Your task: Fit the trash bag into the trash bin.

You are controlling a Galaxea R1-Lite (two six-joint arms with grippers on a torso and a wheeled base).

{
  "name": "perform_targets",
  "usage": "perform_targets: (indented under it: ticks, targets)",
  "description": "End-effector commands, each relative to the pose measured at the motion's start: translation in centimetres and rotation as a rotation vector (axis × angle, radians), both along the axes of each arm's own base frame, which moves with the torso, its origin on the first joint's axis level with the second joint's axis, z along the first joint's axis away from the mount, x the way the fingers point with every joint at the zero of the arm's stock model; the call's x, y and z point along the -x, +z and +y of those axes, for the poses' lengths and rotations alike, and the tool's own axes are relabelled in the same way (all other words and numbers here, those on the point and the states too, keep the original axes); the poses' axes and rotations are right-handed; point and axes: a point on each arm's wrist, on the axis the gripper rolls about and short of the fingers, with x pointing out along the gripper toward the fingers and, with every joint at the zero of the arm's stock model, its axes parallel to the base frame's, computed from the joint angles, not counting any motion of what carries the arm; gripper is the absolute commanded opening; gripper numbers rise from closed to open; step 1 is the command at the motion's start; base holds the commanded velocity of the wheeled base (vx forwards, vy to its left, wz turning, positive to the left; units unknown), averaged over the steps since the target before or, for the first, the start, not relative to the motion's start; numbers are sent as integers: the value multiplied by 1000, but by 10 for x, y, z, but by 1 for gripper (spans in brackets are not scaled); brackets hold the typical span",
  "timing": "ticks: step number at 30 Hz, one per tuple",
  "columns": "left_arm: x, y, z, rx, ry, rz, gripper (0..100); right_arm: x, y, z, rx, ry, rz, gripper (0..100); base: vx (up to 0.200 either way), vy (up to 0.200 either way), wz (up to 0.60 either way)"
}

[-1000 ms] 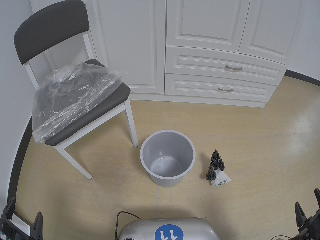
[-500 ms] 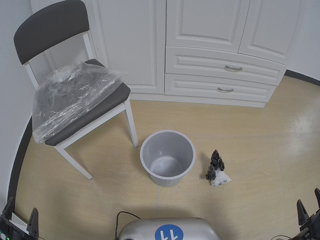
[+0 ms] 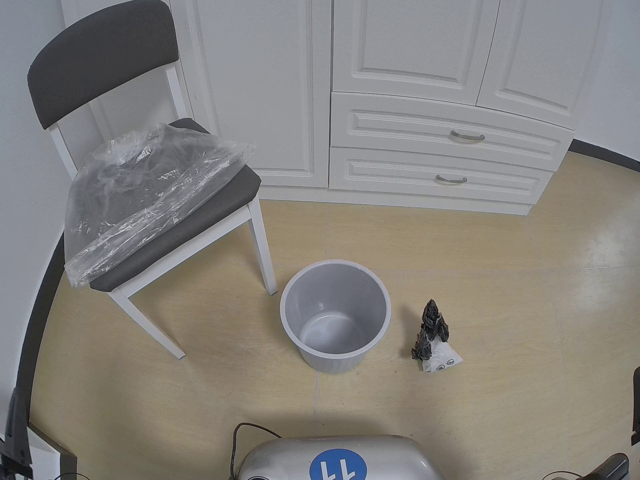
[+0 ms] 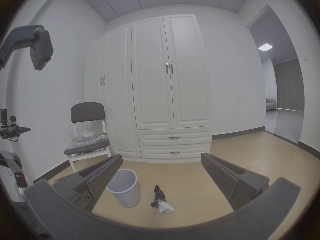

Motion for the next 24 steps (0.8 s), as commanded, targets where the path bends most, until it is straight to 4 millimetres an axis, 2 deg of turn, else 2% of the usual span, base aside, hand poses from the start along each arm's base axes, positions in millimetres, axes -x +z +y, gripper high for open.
perform_targets:
  ticks: [1, 2, 3, 5, 8, 11, 15, 18, 20, 24]
  targets:
    - [6, 53, 0, -29, -12, 0, 100, -10, 55, 0, -41, 38, 98, 100, 0, 0, 0]
    - [6, 53, 0, -29, -12, 0, 100, -10, 55, 0, -41, 38, 98, 100, 0, 0, 0]
    - [-4, 74, 0, -27, 0, 43, 100, -26, 84, 0, -51, 38, 151, 100, 0, 0, 0]
    - [-17, 86, 0, -25, 11, 103, 100, -46, 105, 1, -53, 36, 204, 100, 0, 0, 0]
    - [-35, 85, 1, -23, 65, 200, 100, -77, 119, 1, -51, 30, 281, 100, 0, 0, 0]
    - [-50, 85, 2, -22, 100, 265, 100, -100, 128, 2, -51, 39, 312, 100, 0, 0, 0]
    - [-69, 83, 2, -24, 102, 346, 100, -121, 125, 2, -62, 47, 328, 100, 0, 0, 0]
    - [-88, 79, 2, -33, 100, 420, 100, -136, 110, 4, -72, 61, 350, 100, 0, 0, 0]
    - [-97, 78, 2, -35, 92, 429, 100, -144, 107, 7, -67, 85, 338, 100, 0, 0, 0]
    - [-128, 74, 2, -34, 98, 433, 100, -160, 96, 11, -65, 112, 338, 100, 0, 0, 0]
